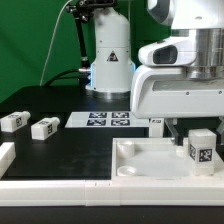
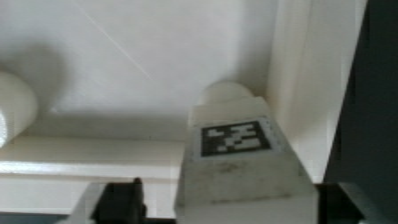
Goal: Assemble one leg
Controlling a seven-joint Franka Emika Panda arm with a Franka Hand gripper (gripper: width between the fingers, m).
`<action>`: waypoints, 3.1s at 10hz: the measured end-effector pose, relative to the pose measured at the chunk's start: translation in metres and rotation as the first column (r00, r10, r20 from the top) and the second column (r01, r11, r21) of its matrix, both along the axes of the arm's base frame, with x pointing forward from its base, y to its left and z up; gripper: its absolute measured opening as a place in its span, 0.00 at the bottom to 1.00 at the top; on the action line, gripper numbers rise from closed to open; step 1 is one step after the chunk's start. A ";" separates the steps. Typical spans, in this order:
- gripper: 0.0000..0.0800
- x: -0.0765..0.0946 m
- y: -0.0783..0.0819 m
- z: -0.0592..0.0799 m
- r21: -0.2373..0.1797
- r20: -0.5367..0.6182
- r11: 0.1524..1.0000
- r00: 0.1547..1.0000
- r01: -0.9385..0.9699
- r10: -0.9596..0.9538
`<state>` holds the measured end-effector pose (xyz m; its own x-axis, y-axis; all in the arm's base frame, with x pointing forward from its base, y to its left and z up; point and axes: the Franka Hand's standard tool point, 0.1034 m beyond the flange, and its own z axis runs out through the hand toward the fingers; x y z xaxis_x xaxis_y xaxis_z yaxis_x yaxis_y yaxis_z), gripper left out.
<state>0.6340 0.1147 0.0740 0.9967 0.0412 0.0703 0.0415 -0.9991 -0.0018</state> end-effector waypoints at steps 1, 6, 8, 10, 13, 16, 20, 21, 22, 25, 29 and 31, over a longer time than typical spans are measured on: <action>0.36 0.000 0.000 0.000 0.001 -0.001 1.000 1.000 0.013 -0.013; 0.36 -0.001 0.002 -0.001 0.096 0.003 0.845 0.848 0.527 -0.529; 0.36 -0.001 0.001 -0.002 0.127 -0.004 0.732 0.738 0.670 -0.675; 0.36 -0.001 0.001 -0.002 0.147 -0.051 0.546 0.557 0.825 -0.829; 0.37 -0.001 0.003 -0.002 0.147 -0.093 0.346 0.361 0.927 -0.928; 0.67 -0.002 0.005 -0.002 0.143 -0.088 0.401 0.415 0.905 -0.905; 0.80 0.000 0.008 0.003 0.095 -0.049 0.773 0.778 0.627 -0.626; 0.81 0.002 0.008 0.003 0.070 -0.035 0.868 0.870 0.492 -0.491; 0.81 0.005 0.008 0.005 0.041 -0.037 0.939 0.940 0.342 -0.340; 0.81 0.009 0.002 0.004 -0.001 -0.039 1.000 0.999 0.023 -0.023; 0.70 0.009 -0.001 0.004 -0.005 -0.040 0.996 0.996 -0.086 0.086; 0.45 0.009 -0.001 0.004 -0.003 -0.040 0.999 0.998 -0.054 0.054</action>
Offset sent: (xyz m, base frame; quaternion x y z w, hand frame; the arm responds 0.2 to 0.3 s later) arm -0.0084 -0.0002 -0.0024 -0.0007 0.0093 0.1622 0.9867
